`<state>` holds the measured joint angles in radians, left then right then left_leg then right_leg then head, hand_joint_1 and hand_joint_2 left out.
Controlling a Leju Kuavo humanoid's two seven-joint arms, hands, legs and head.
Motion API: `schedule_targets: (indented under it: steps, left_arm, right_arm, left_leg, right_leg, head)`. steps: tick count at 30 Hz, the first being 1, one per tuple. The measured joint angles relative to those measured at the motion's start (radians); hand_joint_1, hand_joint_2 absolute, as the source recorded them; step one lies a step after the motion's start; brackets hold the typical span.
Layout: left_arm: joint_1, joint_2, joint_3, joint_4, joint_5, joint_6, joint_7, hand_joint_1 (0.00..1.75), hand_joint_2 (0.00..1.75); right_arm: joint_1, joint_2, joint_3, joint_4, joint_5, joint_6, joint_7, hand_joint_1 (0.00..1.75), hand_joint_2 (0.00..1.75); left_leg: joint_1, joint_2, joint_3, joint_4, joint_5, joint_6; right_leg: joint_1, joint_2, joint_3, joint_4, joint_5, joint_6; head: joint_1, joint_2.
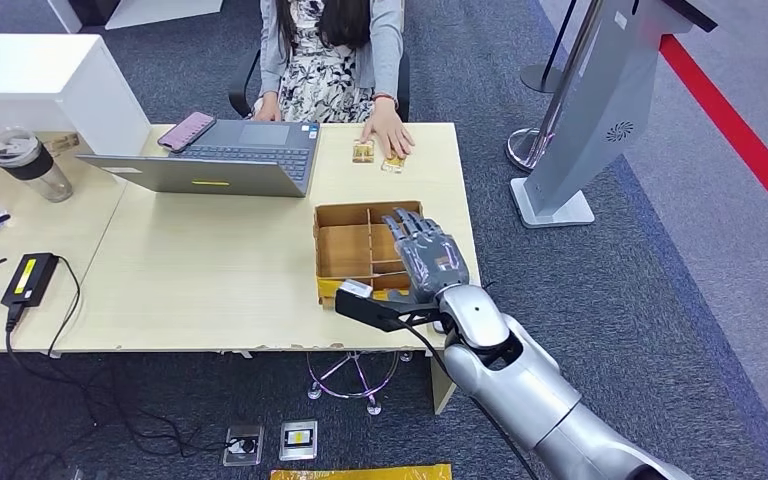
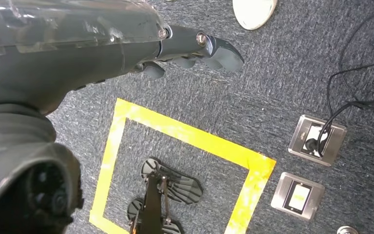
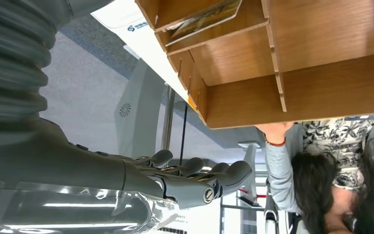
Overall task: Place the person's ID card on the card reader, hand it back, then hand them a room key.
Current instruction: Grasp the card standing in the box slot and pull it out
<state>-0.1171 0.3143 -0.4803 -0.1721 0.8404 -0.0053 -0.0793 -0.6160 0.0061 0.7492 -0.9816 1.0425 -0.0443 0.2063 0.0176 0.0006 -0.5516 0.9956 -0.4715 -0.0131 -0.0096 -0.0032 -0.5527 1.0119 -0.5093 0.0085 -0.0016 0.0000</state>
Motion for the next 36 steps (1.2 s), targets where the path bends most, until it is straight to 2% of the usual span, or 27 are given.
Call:
schedule_targets:
  steps: [19,36]
  left_arm:
    - [-0.002,0.0,-0.008,0.0,-0.002,0.0,0.002,0.0,0.0]
    - [-0.008,0.0,-0.025,0.0,-0.002,-0.004,0.012,0.0,0.0]
  right_arm:
    - [-0.034,0.021,-0.009,0.148,0.004,-0.051,-0.033,0.0,1.75]
    - [-0.056,0.054,-0.01,0.223,0.015,-0.053,-0.058,0.0,1.75]
  left_leg:
    - [0.0,0.0,0.0,0.0,0.0,0.0]
    - [0.0,0.0,0.0,0.0,0.0,0.0]
  right_leg:
    - [0.0,0.0,0.0,0.0,0.0,0.0]
    - [0.0,0.0,0.0,0.0,0.0,0.0]
  head:
    - [0.0,0.0]
    - [0.0,0.0]
